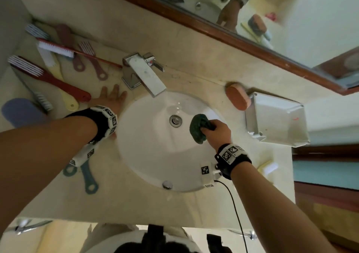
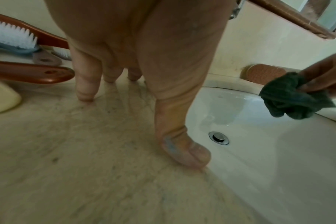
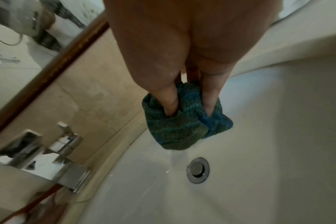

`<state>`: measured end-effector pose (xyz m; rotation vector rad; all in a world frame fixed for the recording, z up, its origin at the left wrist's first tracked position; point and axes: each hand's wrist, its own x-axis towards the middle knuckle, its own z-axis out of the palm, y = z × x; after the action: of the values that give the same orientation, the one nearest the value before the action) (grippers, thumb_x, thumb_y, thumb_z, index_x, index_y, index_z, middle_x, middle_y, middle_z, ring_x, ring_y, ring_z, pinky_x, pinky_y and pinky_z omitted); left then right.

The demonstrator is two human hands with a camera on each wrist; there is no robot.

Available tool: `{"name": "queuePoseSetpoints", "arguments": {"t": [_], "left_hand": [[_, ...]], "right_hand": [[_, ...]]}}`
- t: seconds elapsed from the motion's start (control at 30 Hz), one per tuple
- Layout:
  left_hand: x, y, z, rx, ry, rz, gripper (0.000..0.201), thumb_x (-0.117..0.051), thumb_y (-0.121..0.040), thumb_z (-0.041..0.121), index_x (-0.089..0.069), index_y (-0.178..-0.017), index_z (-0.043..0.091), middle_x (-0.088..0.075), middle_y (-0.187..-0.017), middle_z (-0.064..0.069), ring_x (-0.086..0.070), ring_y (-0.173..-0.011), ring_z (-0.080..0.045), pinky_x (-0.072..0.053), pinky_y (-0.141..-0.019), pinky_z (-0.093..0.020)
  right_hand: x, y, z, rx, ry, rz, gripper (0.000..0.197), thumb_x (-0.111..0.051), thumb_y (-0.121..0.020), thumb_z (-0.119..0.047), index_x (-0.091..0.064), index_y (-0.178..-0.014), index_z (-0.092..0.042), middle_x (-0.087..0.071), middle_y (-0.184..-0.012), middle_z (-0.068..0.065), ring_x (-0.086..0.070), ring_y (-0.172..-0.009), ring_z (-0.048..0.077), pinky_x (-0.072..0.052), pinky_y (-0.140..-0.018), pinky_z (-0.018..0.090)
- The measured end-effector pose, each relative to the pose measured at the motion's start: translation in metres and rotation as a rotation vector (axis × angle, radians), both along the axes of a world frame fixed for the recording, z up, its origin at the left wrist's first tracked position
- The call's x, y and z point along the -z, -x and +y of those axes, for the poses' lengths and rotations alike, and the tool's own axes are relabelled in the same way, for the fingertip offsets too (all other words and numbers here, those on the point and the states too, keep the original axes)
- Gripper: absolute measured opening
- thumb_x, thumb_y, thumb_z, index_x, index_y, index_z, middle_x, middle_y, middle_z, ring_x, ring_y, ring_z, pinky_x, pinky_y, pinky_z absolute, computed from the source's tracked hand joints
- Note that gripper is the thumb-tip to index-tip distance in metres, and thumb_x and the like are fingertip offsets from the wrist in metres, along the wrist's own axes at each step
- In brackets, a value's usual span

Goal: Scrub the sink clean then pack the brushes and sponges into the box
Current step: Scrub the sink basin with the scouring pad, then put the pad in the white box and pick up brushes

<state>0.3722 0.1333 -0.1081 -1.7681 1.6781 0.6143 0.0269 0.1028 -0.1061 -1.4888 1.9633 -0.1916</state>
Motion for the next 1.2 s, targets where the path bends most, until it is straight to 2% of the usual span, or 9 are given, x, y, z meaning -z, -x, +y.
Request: {"name": "queuePoseSetpoints", "arguments": {"t": [0.1,0.17,0.3,0.4,0.53,0.7,0.87,1.0,1.2], "left_hand": [[0.002,0.002,0.002,-0.026,0.032,0.075,0.095,-0.055,-0.093,0.039,0.017,-0.153,0.019,0.016,-0.161,-0.009,0.005,-0.149,-0.034,-0.015,-0.119,-0.052],[-0.003,0.010,0.006,-0.008,0.064,0.082,0.084,-0.047,-0.097,0.040,0.010,-0.155,0.020,0.010,-0.162,-0.008,0.003,-0.149,-0.030,-0.017,-0.118,-0.052],[-0.029,0.045,0.014,0.014,0.079,0.092,0.090,-0.065,-0.086,0.050,-0.014,-0.154,0.019,-0.014,-0.159,-0.008,-0.016,-0.147,-0.027,-0.030,-0.115,-0.045],[-0.048,0.075,0.012,-0.009,0.132,0.173,0.076,-0.055,-0.091,0.053,-0.022,-0.152,0.019,-0.026,-0.154,-0.007,-0.032,-0.140,-0.023,-0.035,-0.111,-0.039],[-0.076,0.116,0.005,-0.086,0.215,0.225,0.074,-0.049,-0.095,0.053,-0.017,-0.154,0.023,-0.022,-0.158,-0.004,-0.027,-0.143,-0.022,-0.029,-0.114,-0.036],[-0.088,0.153,0.022,-0.216,0.278,0.232,0.063,-0.052,-0.092,0.054,-0.035,-0.147,0.027,-0.031,-0.155,0.001,-0.030,-0.142,-0.020,-0.027,-0.113,-0.033],[-0.088,0.208,0.037,-0.271,0.327,0.305,0.054,-0.058,-0.089,0.052,-0.048,-0.137,0.029,-0.047,-0.144,0.004,-0.045,-0.131,-0.019,-0.037,-0.109,-0.033],[-0.087,0.266,0.044,-0.231,0.327,0.403,0.056,-0.059,-0.091,0.046,-0.042,-0.141,0.028,-0.052,-0.139,0.003,-0.053,-0.122,-0.020,-0.043,-0.100,-0.030],[-0.084,0.334,0.041,-0.098,0.298,0.479,0.058,-0.059,-0.090,0.048,-0.037,-0.141,0.033,-0.058,-0.131,0.006,-0.057,-0.116,-0.014,-0.045,-0.098,-0.029]], "right_hand": [[-0.016,0.001,0.006,-0.015,0.039,-0.027,0.013,-0.067,-0.083,-0.020,-0.065,-0.095,-0.024,-0.064,-0.079,-0.011,-0.061,-0.076,0.010,-0.049,-0.076,0.029],[-0.026,0.003,0.007,-0.028,0.058,-0.055,0.016,-0.069,-0.082,-0.018,-0.066,-0.097,-0.023,-0.065,-0.081,-0.010,-0.059,-0.073,0.004,-0.046,-0.069,0.021],[-0.047,0.006,0.004,-0.065,0.114,-0.117,0.021,-0.071,-0.081,-0.017,-0.067,-0.102,-0.019,-0.066,-0.085,-0.006,-0.058,-0.071,0.004,-0.038,-0.059,0.011],[-0.062,0.012,0.000,-0.097,0.159,-0.168,0.022,-0.072,-0.080,-0.018,-0.069,-0.102,-0.017,-0.068,-0.089,-0.002,-0.062,-0.080,0.012,-0.040,-0.062,0.013],[-0.081,0.027,-0.010,-0.159,0.207,-0.240,0.020,-0.072,-0.081,-0.018,-0.067,-0.100,-0.017,-0.068,-0.089,-0.001,-0.062,-0.079,0.012,-0.046,-0.064,0.017],[-0.099,0.058,-0.021,-0.267,0.215,-0.273,0.020,-0.072,-0.083,-0.022,-0.066,-0.101,-0.017,-0.067,-0.087,-0.002,-0.062,-0.078,0.010,-0.045,-0.066,0.020],[-0.108,0.102,-0.018,-0.274,0.227,-0.269,0.021,-0.072,-0.083,-0.019,-0.068,-0.103,-0.015,-0.066,-0.088,-0.002,-0.058,-0.075,0.005,-0.039,-0.062,0.012],[-0.109,0.148,-0.004,-0.204,0.226,-0.242,0.025,-0.073,-0.080,-0.021,-0.068,-0.105,-0.020,-0.070,-0.095,-0.001,-0.063,-0.087,0.015,-0.047,-0.079,0.025],[-0.123,0.212,0.018,-0.062,0.261,-0.161,0.020,-0.074,-0.080,-0.021,-0.069,-0.099,-0.018,-0.070,-0.089,0.000,-0.065,-0.083,0.016,-0.050,-0.077,0.026]]}}
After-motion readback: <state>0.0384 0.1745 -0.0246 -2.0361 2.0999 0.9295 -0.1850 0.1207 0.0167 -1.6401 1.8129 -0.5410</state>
